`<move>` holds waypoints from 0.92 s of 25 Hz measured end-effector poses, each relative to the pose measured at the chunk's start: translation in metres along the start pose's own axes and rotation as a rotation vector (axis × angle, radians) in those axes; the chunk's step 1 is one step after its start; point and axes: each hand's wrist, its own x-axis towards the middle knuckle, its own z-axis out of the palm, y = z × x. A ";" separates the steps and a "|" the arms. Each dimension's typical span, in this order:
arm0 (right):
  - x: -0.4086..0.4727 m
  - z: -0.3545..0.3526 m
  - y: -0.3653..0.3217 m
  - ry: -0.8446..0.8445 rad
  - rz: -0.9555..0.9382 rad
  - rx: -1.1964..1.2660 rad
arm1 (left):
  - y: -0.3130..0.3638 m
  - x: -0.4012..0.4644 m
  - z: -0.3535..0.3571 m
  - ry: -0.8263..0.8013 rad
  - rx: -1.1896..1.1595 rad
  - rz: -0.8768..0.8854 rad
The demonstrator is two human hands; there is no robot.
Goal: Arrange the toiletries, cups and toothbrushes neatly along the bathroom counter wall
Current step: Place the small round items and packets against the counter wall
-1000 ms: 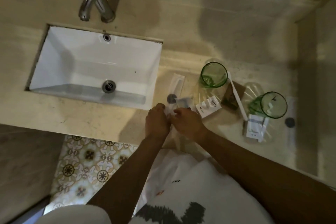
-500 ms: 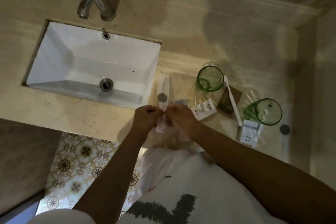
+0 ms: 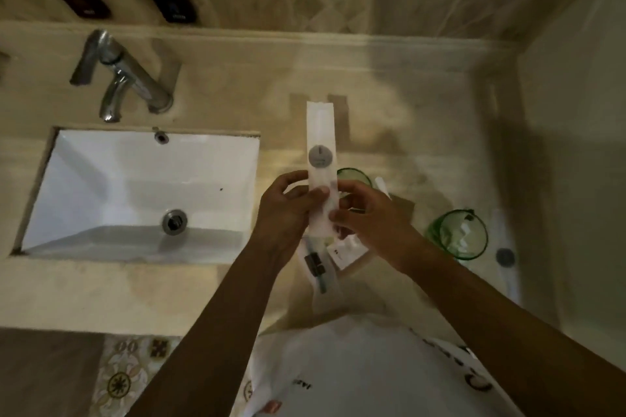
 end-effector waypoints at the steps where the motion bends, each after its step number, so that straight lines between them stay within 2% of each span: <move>1: -0.001 -0.016 -0.006 0.049 -0.007 0.003 | 0.008 0.007 0.017 -0.043 0.032 -0.002; 6: 0.002 -0.102 -0.016 0.322 0.011 0.060 | 0.026 0.045 0.107 -0.227 0.240 -0.020; 9: 0.008 -0.149 -0.011 0.413 0.031 0.112 | 0.024 0.070 0.161 -0.303 0.350 -0.074; 16: 0.056 -0.226 0.018 0.633 0.085 0.237 | 0.000 0.141 0.253 -0.288 0.580 -0.082; 20: 0.079 -0.249 0.041 0.771 0.134 0.134 | -0.019 0.167 0.279 -0.285 0.703 -0.027; 23: 0.088 -0.256 0.059 0.799 0.181 -0.011 | -0.034 0.187 0.281 -0.355 0.992 0.114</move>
